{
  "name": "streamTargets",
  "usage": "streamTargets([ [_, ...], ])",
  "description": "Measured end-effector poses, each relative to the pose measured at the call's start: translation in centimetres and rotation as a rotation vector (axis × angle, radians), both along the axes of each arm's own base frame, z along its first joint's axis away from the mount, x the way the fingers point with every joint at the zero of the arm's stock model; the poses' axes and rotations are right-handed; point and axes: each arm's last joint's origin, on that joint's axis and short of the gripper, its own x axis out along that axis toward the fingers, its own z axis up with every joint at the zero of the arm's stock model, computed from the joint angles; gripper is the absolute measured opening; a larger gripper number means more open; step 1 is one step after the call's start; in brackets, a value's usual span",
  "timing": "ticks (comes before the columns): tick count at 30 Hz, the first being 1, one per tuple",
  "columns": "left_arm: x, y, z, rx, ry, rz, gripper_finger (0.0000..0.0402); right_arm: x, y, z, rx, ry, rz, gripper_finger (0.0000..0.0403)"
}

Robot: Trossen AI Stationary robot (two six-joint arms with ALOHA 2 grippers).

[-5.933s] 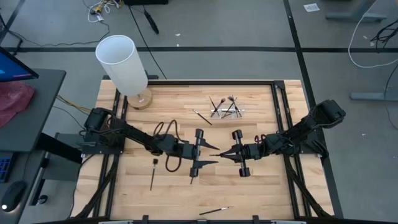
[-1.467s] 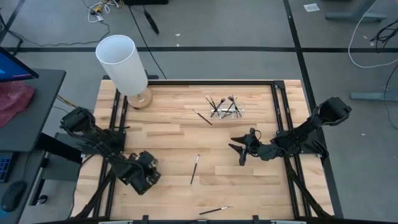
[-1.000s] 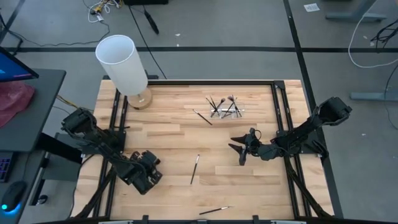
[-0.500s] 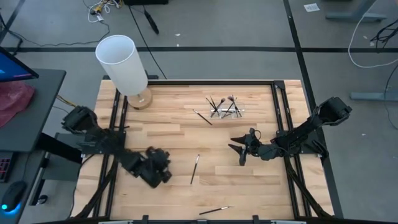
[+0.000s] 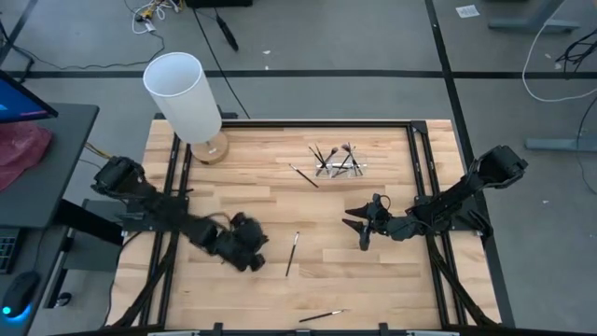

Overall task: Put items in baskets/containers
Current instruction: Put the black eyebrow brush into the transparent organizer

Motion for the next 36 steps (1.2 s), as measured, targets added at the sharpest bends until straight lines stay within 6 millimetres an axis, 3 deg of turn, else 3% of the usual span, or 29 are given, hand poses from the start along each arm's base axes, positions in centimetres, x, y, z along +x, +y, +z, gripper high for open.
streamTargets([
  [4, -2.9, -2.4, -0.5, 0.0, -0.001, 0.078, 0.0106, 0.0, 0.0, 0.0, -0.001, 0.0, -0.002, 0.0157],
  [8, -5.8, -3.6, -1.0, 0.036, -0.019, 0.153, 0.0171, 0.0, 0.0, 0.0, -0.001, 0.0, -0.002, 0.0157],
  [13, -6.9, -4.8, -2.8, 0.191, -0.065, 0.126, 0.0201, 0.0, -0.1, 0.0, -0.012, -0.006, -0.029, 0.0157],
  [20, -6.7, -4.6, -7.1, 0.225, -0.029, 0.228, 0.0169, 0.0, -0.2, 0.0, -0.012, -0.008, -0.038, 0.0157],
  [24, -6.7, -4.5, -8.5, 0.214, -0.078, 0.296, 0.0154, 0.0, -0.2, 0.0, -0.012, -0.008, -0.038, 0.0157],
  [28, -6.9, -4.5, -9.2, 0.214, -0.054, 0.301, 0.0113, 0.0, -0.2, 0.0, -0.013, -0.008, -0.038, 0.0157],
  [32, -7.0, -4.9, -9.3, 0.201, -0.054, 0.284, 0.0027, 0.0, -0.2, 0.0, -0.013, -0.008, -0.038, 0.0157],
  [36, -6.8, -4.9, -9.3, 0.216, -0.055, 0.264, 0.0016, 0.0, -0.2, 0.0, -0.012, -0.008, -0.038, 0.0157],
])
